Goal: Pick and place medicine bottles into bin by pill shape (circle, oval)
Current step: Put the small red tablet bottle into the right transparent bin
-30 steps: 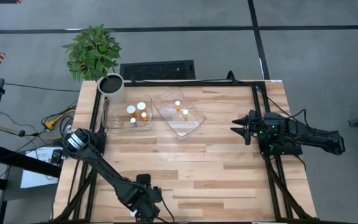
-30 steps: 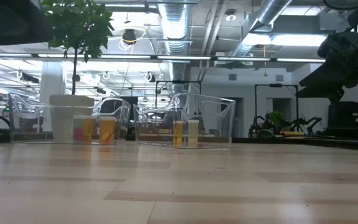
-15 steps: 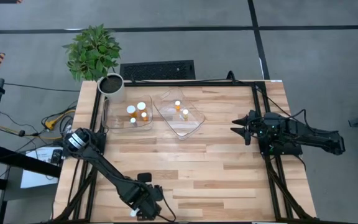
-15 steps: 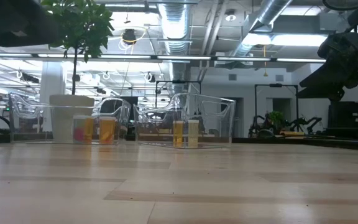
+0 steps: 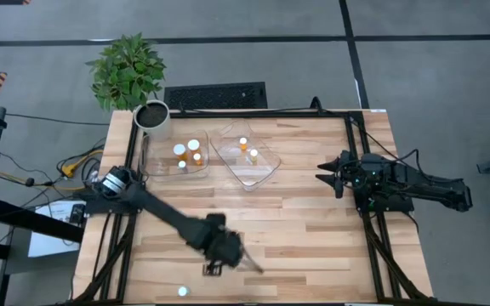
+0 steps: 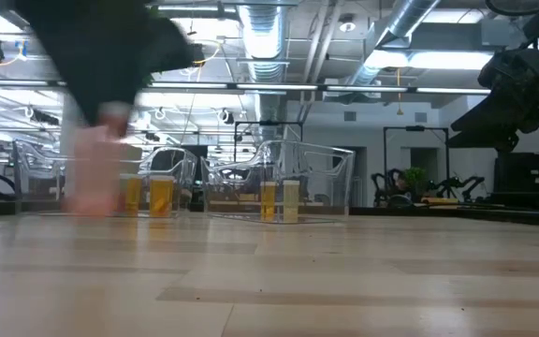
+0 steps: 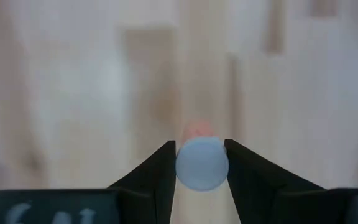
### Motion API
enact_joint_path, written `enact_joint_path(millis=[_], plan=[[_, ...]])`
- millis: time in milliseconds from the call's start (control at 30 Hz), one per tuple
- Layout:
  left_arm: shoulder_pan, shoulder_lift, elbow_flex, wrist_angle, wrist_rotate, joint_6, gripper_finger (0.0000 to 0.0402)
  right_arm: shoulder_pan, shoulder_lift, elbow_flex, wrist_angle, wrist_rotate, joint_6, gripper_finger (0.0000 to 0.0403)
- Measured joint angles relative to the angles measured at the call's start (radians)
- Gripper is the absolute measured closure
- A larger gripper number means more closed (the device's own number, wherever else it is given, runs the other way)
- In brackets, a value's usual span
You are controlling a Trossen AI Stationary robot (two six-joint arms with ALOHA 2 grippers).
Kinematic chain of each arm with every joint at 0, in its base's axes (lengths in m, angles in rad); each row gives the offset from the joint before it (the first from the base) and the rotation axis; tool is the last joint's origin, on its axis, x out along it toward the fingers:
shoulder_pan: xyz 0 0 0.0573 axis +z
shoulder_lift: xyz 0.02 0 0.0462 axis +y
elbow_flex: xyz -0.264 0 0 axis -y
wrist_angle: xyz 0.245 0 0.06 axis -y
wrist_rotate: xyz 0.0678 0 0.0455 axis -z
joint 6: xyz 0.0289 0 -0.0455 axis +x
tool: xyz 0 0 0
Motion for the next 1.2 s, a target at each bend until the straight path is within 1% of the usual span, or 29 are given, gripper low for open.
enact_joint_path(millis=[200, 300, 467, 600, 667, 733, 900, 967, 1200], plan=[[0.173, 0.000, 0.143, -0.107, -0.082, 0.257, 0.0283, 0.000, 0.000, 0.000, 0.000, 0.000, 0.000, 0.0178], [0.264, 0.000, 0.225, -0.150, -0.132, 0.361, 0.0283, 0.000, 0.000, 0.000, 0.000, 0.000, -0.001, 0.0178], [0.414, -0.001, 0.366, -0.189, -0.177, 0.484, 0.0283, 0.000, 0.000, 0.000, 0.000, 0.000, -0.001, 0.0178], [0.536, -0.003, 0.439, -0.166, -0.190, 0.528, 0.0282, 0.000, 0.000, 0.000, 0.000, 0.000, -0.001, 0.0178], [0.598, -0.003, 0.441, -0.154, -0.181, 0.529, 0.0282, 0.000, 0.000, 0.000, 0.000, 0.000, -0.003, 0.0178], [0.658, -0.002, 0.433, -0.158, -0.150, 0.534, 0.0282, 0.000, 0.000, 0.000, 0.000, 0.000, -0.003, 0.0178], [0.778, 0.005, 0.367, -0.153, -0.083, 0.521, 0.0282, 0.000, 0.000, 0.000, 0.000, 0.000, -0.003, 0.0178], [0.812, 0.006, 0.320, -0.148, -0.063, 0.522, 0.0282, 0.000, 0.000, 0.000, 0.000, 0.000, -0.003, 0.0178], [0.887, 0.008, 0.152, -0.019, -0.036, 0.534, 0.0282, 0.000, 0.000, 0.000, 0.000, 0.000, -0.003, 0.0178]])
